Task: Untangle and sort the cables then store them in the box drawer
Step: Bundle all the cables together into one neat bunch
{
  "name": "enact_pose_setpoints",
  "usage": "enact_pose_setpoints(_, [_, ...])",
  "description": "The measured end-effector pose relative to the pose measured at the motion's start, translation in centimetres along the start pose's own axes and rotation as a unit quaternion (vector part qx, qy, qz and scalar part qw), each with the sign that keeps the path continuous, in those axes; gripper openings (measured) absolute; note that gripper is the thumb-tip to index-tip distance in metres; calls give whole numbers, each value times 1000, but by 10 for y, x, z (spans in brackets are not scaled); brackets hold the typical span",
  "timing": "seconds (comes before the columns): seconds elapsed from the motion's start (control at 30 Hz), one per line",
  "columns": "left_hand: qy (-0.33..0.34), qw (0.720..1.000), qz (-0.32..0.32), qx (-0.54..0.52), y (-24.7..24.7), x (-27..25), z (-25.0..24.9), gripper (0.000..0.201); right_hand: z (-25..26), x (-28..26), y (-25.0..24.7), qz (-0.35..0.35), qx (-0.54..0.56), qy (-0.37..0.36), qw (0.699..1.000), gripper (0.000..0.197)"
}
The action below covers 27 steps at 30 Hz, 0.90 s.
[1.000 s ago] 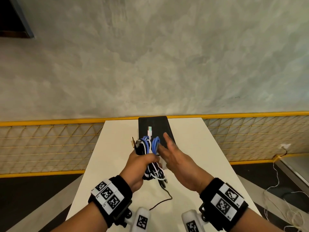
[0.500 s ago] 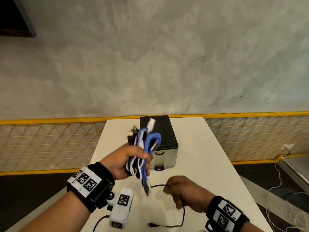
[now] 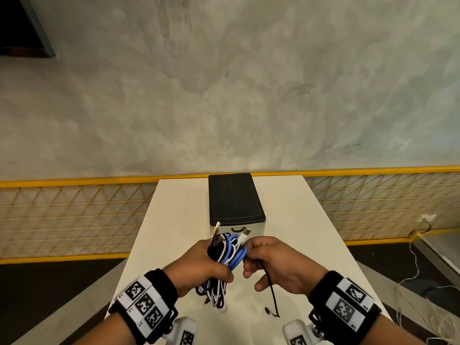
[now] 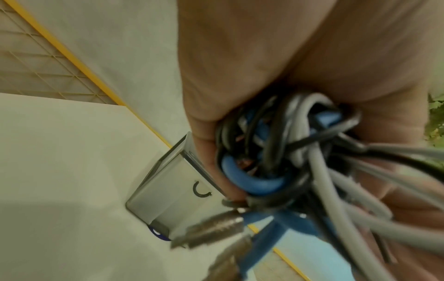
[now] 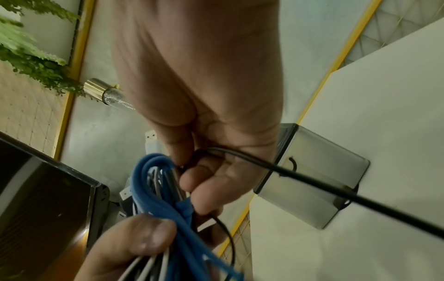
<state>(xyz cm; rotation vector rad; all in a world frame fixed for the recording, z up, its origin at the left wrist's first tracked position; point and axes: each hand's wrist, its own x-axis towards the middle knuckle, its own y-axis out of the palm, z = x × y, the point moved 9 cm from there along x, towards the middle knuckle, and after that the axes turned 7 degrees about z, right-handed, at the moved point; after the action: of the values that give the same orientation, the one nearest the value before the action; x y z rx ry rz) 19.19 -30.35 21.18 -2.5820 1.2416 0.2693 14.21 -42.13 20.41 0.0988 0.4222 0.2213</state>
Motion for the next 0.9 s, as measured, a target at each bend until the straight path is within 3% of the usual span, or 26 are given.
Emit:
enact_pose_setpoints(0.2, [77, 993, -20, -87, 4, -1, -9, 28, 19, 2, -1, -18, -21, -27, 999, 21])
enact_pose_setpoints(0.4, [96, 968, -128, -193, -35, 0, -18, 11, 7, -6, -23, -49, -153, -28, 987, 24])
enact_pose_setpoints(0.5, [93, 953, -158, -239, -65, 3, -19, 11, -9, -12, -35, -96, -118, -51, 987, 21])
enact_pose_setpoints(0.6, [70, 961, -135, -230, -56, 6, -16, 14, -1, -16, -33, -154, -70, -116, 979, 26])
enact_pose_setpoints(0.77, [50, 958, -116, -258, -7, 14, -1, 18, 9, -5, 16, -85, -103, -106, 985, 43])
enact_pose_setpoints(0.9, [53, 954, -138, -262, -8, 17, 5, 27, 12, -8, 27, -56, -111, -95, 988, 47])
